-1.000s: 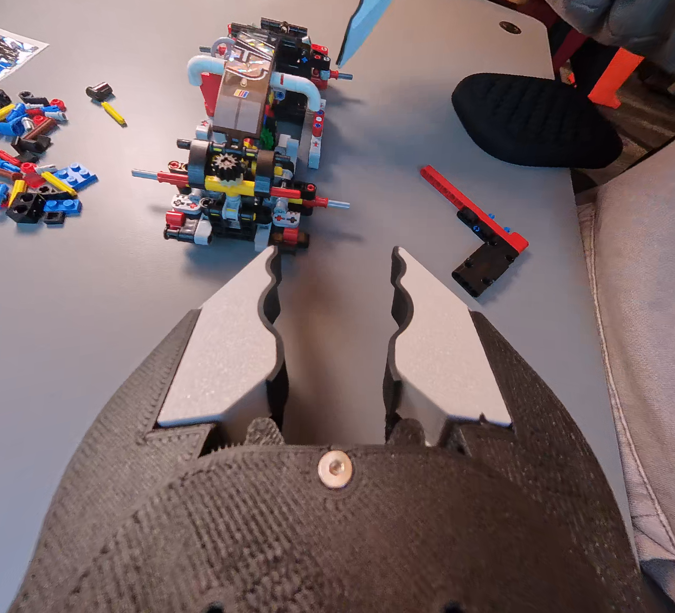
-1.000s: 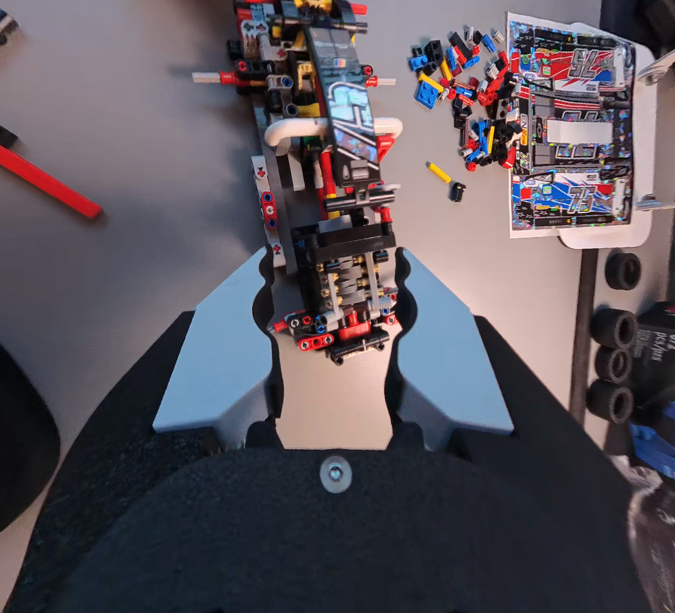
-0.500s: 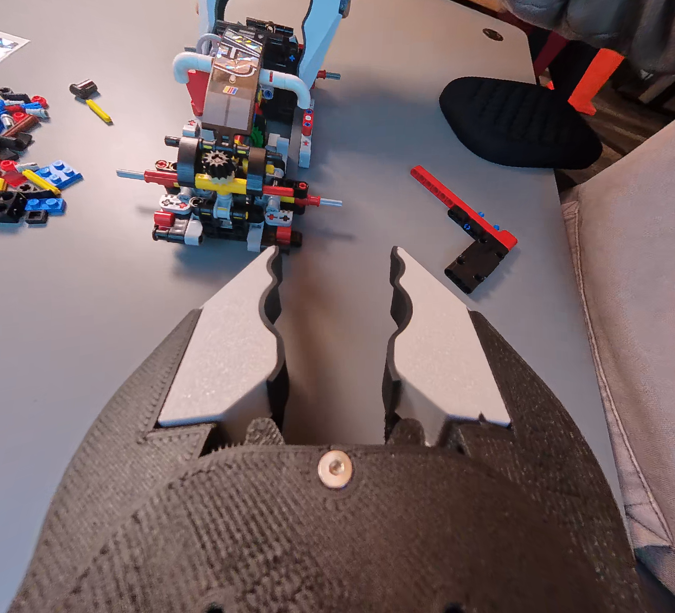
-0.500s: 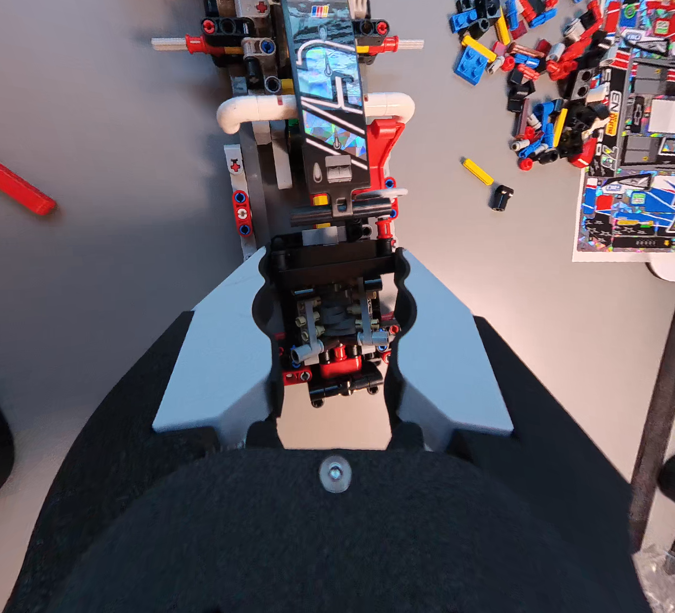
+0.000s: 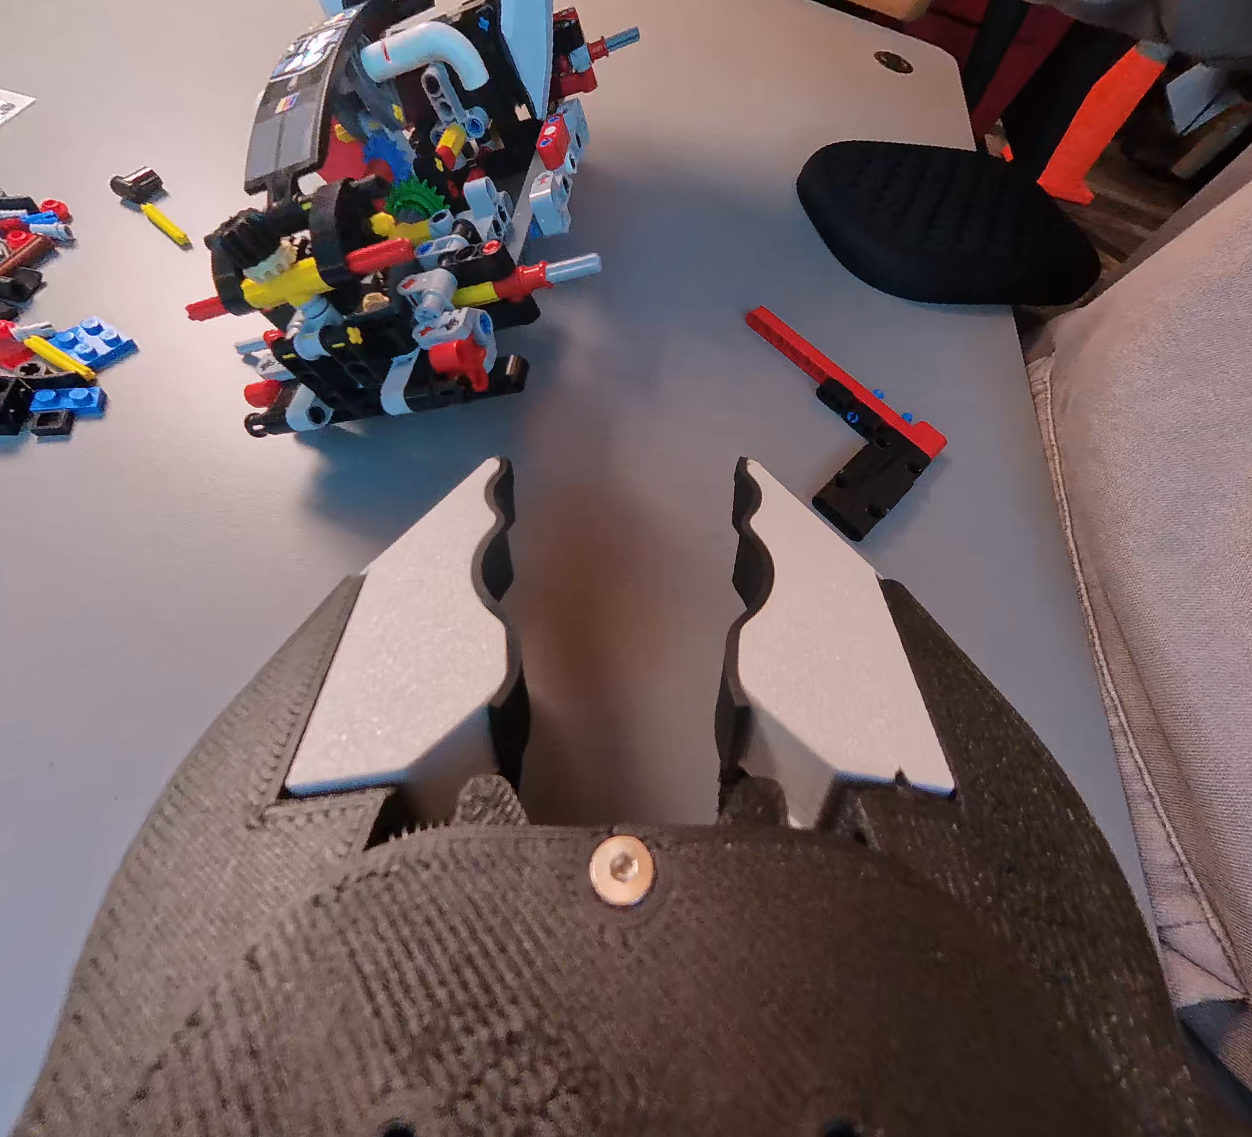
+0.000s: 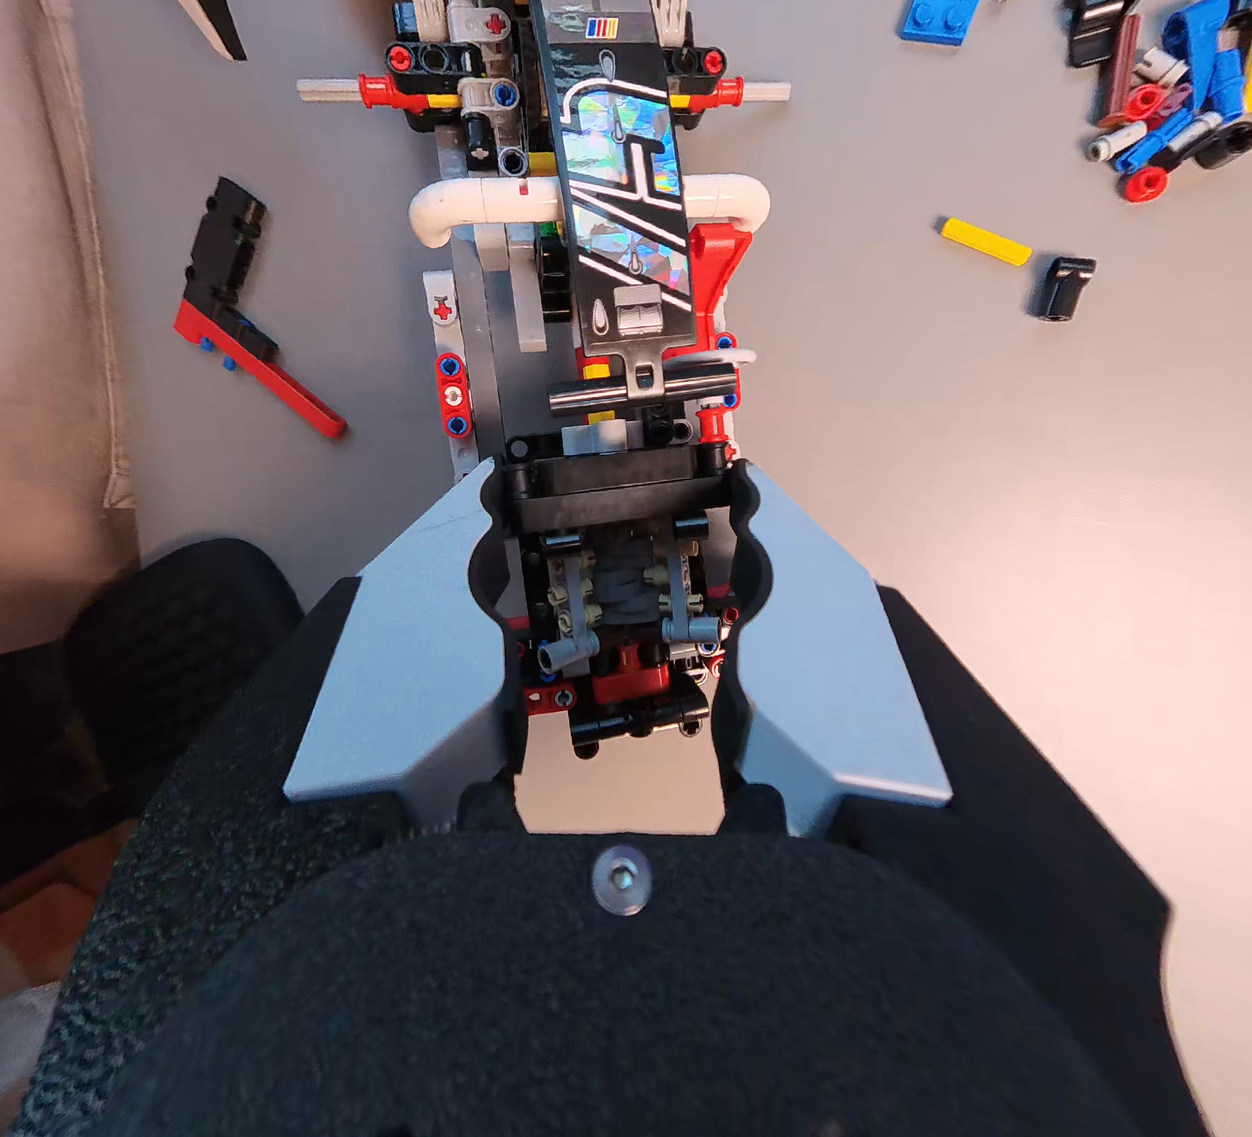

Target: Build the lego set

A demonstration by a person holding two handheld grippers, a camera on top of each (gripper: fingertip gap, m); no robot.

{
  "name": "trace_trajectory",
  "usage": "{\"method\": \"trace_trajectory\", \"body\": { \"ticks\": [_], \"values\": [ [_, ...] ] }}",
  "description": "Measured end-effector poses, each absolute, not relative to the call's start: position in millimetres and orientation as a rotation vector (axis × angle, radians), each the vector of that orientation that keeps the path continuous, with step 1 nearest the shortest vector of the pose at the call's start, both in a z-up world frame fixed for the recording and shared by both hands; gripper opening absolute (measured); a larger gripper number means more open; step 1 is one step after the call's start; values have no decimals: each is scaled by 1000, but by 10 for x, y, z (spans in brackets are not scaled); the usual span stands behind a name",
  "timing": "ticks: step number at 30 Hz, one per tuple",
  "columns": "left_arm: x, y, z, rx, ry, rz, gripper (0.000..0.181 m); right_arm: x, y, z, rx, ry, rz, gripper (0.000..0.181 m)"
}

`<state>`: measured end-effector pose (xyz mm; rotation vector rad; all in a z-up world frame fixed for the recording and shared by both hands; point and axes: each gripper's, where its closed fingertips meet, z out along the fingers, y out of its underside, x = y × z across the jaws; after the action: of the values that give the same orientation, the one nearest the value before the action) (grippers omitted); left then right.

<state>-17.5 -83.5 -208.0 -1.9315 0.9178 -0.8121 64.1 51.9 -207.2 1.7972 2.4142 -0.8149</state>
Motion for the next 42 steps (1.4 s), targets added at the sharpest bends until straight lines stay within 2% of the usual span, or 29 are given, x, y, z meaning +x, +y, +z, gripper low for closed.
{"method": "trace_trajectory", "body": {
  "ticks": [30,42],
  "values": [
    [-213,-778,-2075,-1931,889,-759,65,648,543,-2063,1786,2311,-807,63],
    [-434,-567,-1961,-1894,743,-645,67,685,489,-2147,1764,2690,-650,64]
  ]
}}
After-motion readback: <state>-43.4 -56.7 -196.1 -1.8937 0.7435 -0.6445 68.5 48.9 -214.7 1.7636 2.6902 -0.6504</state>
